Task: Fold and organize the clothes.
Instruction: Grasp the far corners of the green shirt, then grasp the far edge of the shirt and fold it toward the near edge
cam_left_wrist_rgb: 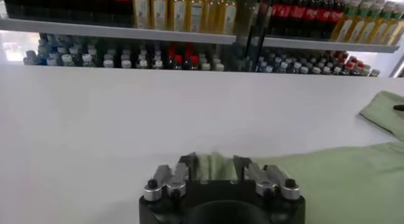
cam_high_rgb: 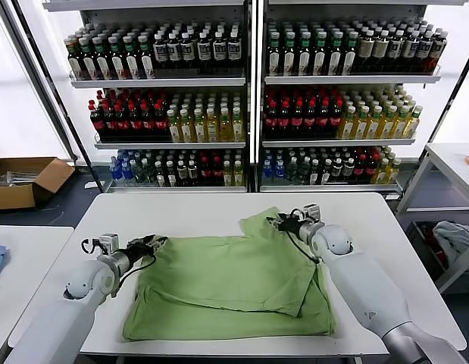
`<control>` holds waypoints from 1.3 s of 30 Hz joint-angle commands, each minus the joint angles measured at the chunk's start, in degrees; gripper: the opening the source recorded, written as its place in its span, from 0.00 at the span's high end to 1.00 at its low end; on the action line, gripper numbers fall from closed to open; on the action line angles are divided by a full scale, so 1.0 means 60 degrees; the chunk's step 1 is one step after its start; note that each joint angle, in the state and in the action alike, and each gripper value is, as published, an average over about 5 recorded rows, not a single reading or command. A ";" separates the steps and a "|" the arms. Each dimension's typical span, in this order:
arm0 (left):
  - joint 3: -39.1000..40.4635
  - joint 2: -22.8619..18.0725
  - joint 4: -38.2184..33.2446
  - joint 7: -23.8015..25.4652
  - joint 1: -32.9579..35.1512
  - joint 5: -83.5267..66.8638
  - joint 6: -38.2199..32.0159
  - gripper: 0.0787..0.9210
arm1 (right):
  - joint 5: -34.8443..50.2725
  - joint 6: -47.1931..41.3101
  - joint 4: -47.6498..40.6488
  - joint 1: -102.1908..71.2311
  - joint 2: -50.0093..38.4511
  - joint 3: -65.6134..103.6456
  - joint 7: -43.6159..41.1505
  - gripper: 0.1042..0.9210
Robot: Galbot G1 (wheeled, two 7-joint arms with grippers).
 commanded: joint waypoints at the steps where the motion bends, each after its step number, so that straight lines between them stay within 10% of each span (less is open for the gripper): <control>1: 0.0001 -0.0057 0.0063 0.0053 0.0045 0.0039 0.0057 0.68 | 0.0051 -0.0050 0.0423 -0.0079 0.0034 0.0028 0.0033 0.76; 11: -0.0162 -0.0111 -0.0202 -0.0095 0.0314 0.0018 -0.0277 0.98 | 0.0677 0.0084 0.1449 -0.0570 -0.0078 0.0602 0.0192 1.00; 24: -0.0913 0.0490 -0.2635 -0.0763 0.0972 -0.0509 -0.0785 0.99 | 0.2054 -0.0132 0.5048 -0.2673 -0.1107 0.1933 0.0736 1.00; 39: -0.3384 0.0821 -0.6566 -0.1567 0.5518 -0.0696 -0.0402 0.99 | 0.2496 -0.0265 0.9339 -0.8147 -0.1932 0.5308 0.0989 1.00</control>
